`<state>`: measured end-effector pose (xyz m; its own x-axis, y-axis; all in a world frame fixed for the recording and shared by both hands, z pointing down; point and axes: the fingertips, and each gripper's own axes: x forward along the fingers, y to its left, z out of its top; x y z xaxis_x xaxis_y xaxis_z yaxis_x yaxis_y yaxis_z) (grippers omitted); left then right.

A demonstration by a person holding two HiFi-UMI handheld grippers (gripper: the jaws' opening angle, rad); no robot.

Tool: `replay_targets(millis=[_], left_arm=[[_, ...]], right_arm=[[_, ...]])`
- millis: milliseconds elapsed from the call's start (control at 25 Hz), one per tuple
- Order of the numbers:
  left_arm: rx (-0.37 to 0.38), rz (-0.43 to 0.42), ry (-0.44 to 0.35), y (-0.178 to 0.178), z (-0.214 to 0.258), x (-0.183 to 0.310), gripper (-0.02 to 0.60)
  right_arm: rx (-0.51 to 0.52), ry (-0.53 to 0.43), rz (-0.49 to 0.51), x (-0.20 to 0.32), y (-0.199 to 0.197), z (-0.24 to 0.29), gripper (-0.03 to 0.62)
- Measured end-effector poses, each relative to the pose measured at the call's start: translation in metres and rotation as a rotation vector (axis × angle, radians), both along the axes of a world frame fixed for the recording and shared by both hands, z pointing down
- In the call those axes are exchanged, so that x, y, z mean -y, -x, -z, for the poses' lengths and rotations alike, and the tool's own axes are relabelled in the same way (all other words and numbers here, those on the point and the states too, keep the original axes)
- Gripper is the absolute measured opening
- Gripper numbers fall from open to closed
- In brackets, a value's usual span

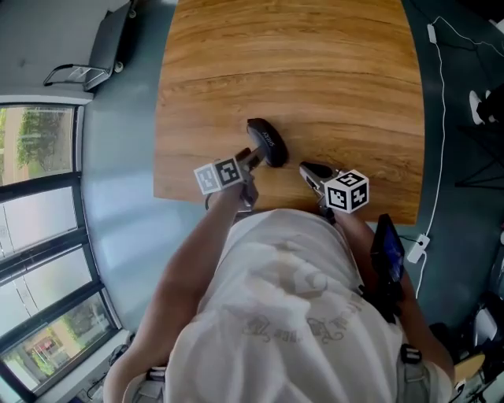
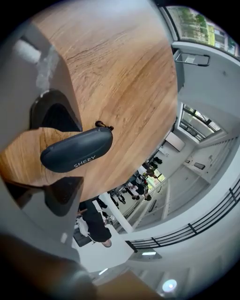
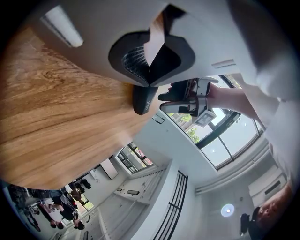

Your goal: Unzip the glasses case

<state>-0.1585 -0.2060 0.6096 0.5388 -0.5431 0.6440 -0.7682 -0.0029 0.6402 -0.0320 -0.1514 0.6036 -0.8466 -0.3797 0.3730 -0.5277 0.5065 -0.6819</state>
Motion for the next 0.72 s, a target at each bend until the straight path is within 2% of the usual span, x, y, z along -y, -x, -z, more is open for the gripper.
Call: replay_targets(millis=[160, 240, 320, 440, 520, 560, 640, 720], left_arm=[[0.008, 0.031, 0.132, -0.011, -0.009, 0.013, 0.443], [0.018, 0.022, 0.193, -0.020, -0.017, 0.015, 0.472], [0.063, -0.002, 0.241, -0.025, -0.027, 0.016, 0.499], [0.138, -0.017, 0.286, -0.025, -0.041, 0.019, 0.502], [0.155, -0.031, 0.312, -0.028, -0.049, 0.019, 0.481], [0.149, -0.037, 0.323, -0.031, -0.051, 0.018, 0.430], [0.121, -0.039, 0.330, -0.035, -0.051, 0.019, 0.386], [0.091, -0.047, 0.321, -0.038, -0.050, 0.019, 0.376]], right_arm=[[0.004, -0.003, -0.016, 0.005, -0.002, 0.002, 0.009], [0.007, -0.003, -0.031, 0.005, -0.005, 0.001, 0.009], [0.013, 0.006, -0.056, 0.004, -0.008, -0.001, 0.009], [0.021, 0.034, -0.098, -0.002, -0.014, -0.009, 0.009], [0.022, 0.048, -0.120, -0.004, -0.017, -0.013, 0.009], [0.022, 0.050, -0.128, -0.004, -0.019, -0.013, 0.009], [0.022, 0.048, -0.139, -0.003, -0.019, -0.012, 0.009], [0.023, 0.042, -0.146, -0.001, -0.020, -0.010, 0.009]])
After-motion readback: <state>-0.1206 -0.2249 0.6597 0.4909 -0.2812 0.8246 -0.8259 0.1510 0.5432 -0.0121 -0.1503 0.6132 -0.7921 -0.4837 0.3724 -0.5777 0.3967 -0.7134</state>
